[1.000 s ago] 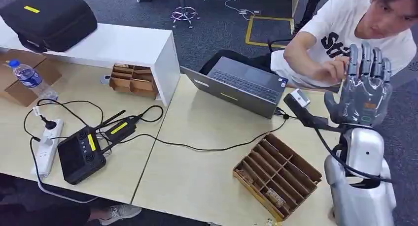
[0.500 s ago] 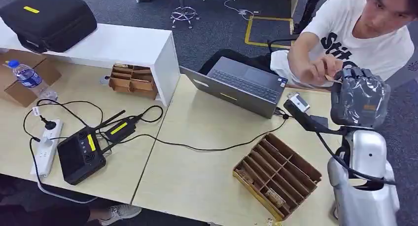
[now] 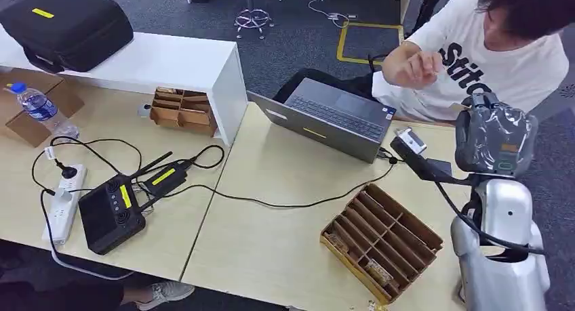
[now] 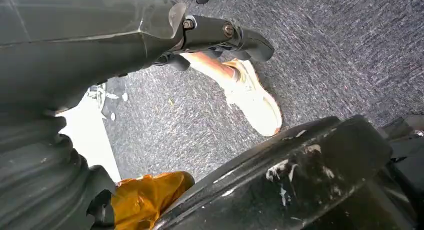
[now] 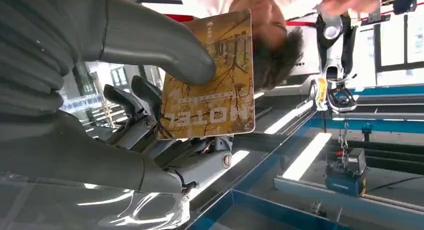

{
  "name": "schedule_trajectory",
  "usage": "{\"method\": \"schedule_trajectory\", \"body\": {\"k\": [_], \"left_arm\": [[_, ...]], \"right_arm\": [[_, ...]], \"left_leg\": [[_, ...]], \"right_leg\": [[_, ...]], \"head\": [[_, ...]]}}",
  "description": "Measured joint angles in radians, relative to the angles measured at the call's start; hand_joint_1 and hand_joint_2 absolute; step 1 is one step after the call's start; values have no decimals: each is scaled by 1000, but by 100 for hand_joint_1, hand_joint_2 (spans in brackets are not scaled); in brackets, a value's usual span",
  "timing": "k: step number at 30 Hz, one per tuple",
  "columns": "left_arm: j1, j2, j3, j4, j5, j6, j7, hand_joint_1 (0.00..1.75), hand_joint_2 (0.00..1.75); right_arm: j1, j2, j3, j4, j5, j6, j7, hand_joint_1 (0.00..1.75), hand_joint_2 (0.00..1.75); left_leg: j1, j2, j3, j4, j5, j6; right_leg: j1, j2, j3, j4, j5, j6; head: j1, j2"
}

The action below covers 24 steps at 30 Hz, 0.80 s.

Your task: Pass the card to the sensor for recognition and then transmit it.

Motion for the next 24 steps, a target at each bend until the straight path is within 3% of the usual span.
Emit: {"method": "schedule_trajectory", "body": {"k": [17,19,21,24], "left_arm": [[0,0,0,0,3,7,1,0,175],[0,-5,6,0,13,17,8,0,175],[5,-9,29,0,32,48,15,0,175],[6,-10,41,12,68,92,19,0,175]], "right_arm": [[43,29,-58,-49,-35,-34,-96,175,175],[164,37,-93,-159,-205,-134,-167,175,175],[410,69,-167,-383,-388,-213,-314,175,175],[646,145,-255,-561,-524,-260,-470,175,175]], "left_leg": [[0,0,1,0,0,0],[1,-8,3,1,-1,0],[2,-25,3,0,-5,1],[2,-18,4,-1,-10,0]], "right_leg": [[0,0,-1,0,0,0],[1,-7,1,-4,-5,3],[2,-24,11,-4,-13,1],[2,-18,11,-4,-14,1]], "head": [[0,0],[0,0],[1,0],[-1,0]]}}
